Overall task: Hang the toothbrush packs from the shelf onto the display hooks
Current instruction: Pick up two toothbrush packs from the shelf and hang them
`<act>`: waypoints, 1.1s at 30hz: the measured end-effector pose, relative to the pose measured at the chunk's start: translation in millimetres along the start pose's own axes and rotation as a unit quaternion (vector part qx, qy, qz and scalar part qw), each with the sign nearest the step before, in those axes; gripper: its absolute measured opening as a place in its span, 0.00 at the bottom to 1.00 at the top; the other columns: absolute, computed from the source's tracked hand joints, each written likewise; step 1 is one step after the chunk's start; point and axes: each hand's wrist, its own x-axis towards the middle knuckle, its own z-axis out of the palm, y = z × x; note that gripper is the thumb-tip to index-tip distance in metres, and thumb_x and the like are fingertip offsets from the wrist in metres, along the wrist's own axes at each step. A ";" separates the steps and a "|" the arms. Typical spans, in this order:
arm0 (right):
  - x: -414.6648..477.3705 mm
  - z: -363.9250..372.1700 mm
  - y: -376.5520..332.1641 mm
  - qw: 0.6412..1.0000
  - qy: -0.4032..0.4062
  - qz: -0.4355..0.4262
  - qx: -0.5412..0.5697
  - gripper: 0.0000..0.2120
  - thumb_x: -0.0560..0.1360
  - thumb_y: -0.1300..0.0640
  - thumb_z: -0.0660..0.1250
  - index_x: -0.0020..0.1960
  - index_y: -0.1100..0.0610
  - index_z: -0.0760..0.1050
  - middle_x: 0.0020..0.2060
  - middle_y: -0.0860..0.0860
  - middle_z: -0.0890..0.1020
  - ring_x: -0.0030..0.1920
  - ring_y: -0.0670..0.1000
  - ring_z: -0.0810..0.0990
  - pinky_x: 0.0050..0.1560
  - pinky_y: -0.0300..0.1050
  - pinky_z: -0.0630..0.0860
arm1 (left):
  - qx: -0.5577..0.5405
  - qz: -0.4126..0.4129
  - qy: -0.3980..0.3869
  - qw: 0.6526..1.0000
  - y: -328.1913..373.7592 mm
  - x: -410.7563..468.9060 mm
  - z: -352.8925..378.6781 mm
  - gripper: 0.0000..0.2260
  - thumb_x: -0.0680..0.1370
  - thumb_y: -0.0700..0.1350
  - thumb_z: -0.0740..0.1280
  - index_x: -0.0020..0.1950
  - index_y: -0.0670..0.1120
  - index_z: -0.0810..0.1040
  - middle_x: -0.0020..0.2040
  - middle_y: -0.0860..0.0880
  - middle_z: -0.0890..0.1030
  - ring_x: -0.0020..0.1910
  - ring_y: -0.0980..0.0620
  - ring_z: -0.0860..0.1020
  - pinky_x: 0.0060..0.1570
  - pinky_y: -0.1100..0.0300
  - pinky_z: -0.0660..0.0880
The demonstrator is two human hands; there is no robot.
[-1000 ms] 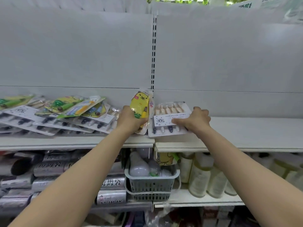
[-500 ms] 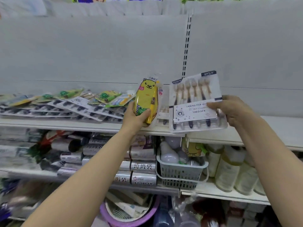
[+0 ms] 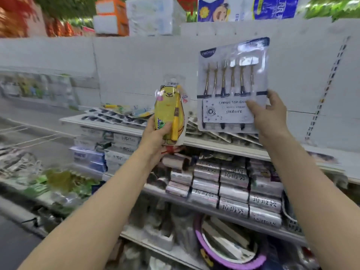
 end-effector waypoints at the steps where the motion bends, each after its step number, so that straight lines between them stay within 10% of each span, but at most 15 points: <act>1: -6.1 27.2 7.4 1.000 -0.002 0.005 0.011 0.16 0.75 0.59 0.72 0.59 0.45 0.74 0.56 0.54 0.83 0.52 0.54 0.85 0.54 0.57 0.83 | 0.012 0.006 0.011 1.000 8.3 -0.6 -27.4 0.19 0.80 0.39 0.67 0.69 0.50 0.70 0.60 0.47 0.82 0.54 0.47 0.83 0.47 0.50 0.82; 5: -36.5 137.2 22.4 0.999 -0.030 0.017 0.036 0.17 0.75 0.59 0.72 0.59 0.45 0.73 0.56 0.52 0.83 0.52 0.54 0.85 0.55 0.56 0.82 | 0.040 0.011 0.079 0.996 35.2 3.6 -133.6 0.20 0.78 0.39 0.70 0.68 0.44 0.72 0.60 0.43 0.81 0.59 0.41 0.80 0.58 0.45 0.78; 26: -50.2 765.3 91.1 0.955 -0.237 0.081 0.158 0.18 0.78 0.56 0.68 0.67 0.54 0.70 0.57 0.49 0.80 0.54 0.49 0.82 0.58 0.52 0.80 | 0.014 0.118 0.280 0.953 194.4 178.3 -590.4 0.09 0.81 0.40 0.65 0.61 0.48 0.72 0.51 0.47 0.84 0.44 0.50 0.83 0.40 0.56 0.80; 33: -83.6 962.0 102.4 0.942 -0.275 0.083 0.173 0.12 0.79 0.60 0.67 0.61 0.52 0.72 0.49 0.44 0.81 0.47 0.42 0.82 0.46 0.40 0.80 | -0.004 0.137 0.305 0.942 245.5 226.4 -750.7 0.09 0.80 0.40 0.65 0.60 0.48 0.73 0.53 0.46 0.83 0.49 0.47 0.82 0.57 0.46 0.76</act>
